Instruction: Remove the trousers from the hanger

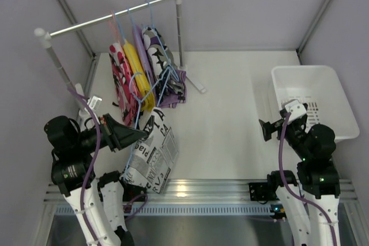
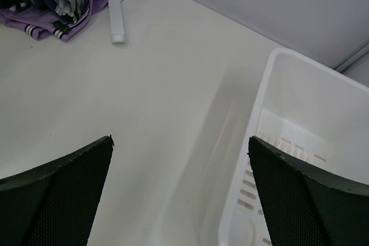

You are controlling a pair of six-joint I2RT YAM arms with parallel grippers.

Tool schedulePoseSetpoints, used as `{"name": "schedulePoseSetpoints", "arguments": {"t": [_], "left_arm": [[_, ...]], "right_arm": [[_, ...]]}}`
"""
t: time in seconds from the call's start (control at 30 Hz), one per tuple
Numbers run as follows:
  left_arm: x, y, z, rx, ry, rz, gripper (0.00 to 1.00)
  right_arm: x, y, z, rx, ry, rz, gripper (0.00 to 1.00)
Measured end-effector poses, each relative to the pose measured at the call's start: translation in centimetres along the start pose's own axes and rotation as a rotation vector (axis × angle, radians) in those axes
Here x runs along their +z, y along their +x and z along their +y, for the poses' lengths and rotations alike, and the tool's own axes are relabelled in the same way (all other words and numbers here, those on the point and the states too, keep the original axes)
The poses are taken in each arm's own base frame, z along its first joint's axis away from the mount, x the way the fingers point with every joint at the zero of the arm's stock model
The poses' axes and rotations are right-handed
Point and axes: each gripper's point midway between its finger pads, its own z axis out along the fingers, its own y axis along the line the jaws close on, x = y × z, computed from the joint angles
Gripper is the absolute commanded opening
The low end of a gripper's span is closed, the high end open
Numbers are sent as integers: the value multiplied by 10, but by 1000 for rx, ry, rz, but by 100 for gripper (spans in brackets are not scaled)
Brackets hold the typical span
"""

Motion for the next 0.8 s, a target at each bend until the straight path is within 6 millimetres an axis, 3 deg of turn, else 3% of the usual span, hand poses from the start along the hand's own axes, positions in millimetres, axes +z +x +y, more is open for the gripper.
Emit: {"name": "schedulePoseSetpoints", "arguments": {"t": [0.27,0.37,0.53,0.8], "left_arm": [[-2,7,-15,31,13,20,0],[-3,2,-20,64,4,20,0],[-2,-27,-6,40,-37,-8,0],[0,-106,15,99,-67,15,0]], "right_arm": [[2,7,1,22,2,17,100],[2,7,1,26,4,17,100],[6,10,0,44,3,32,100],[12,15,-2,66,9,62,100]]}}
